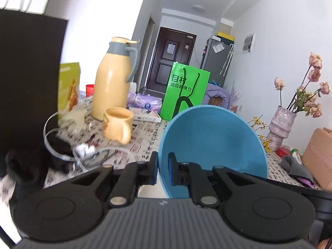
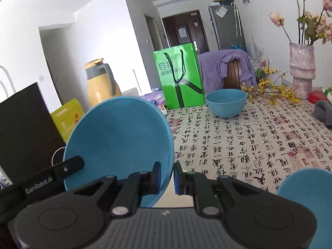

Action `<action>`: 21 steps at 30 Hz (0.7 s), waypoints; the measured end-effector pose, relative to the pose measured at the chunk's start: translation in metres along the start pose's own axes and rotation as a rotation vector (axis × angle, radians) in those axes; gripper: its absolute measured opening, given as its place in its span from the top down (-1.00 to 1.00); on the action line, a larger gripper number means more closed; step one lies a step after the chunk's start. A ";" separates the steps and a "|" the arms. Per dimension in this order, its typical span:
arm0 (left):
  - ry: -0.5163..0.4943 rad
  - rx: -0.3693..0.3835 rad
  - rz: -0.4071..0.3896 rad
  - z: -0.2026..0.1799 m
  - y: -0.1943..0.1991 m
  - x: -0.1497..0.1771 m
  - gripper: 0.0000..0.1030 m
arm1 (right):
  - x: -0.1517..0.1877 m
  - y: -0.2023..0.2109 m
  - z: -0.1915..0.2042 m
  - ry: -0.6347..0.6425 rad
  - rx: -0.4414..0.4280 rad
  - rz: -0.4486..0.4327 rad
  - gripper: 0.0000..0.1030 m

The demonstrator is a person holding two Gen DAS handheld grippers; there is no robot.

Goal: Organize plates and bowls
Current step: 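Lift the blue bowl with both tools and carry it over the first blue bowl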

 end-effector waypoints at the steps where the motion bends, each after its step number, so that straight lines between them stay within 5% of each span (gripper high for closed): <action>1: 0.017 -0.001 0.005 0.004 0.009 0.008 0.82 | 0.009 0.009 0.005 0.022 0.002 -0.019 0.76; 11: 0.064 -0.039 0.048 0.022 0.041 0.046 0.82 | 0.064 0.044 0.019 0.129 -0.025 -0.018 0.76; 21: 0.044 0.052 0.057 -0.020 0.031 0.037 0.82 | 0.052 0.058 -0.005 0.160 0.029 -0.092 0.75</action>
Point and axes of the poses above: each gripper's, at about its wrist camera, not at the fingertips, and y roughly against the way its jaws point, z to its left, x to its underside, the point moved 5 cm from there along -y, roughly the way its jaws point, and after that the axes turned 2 degrees about z, right-handed, at the moved point
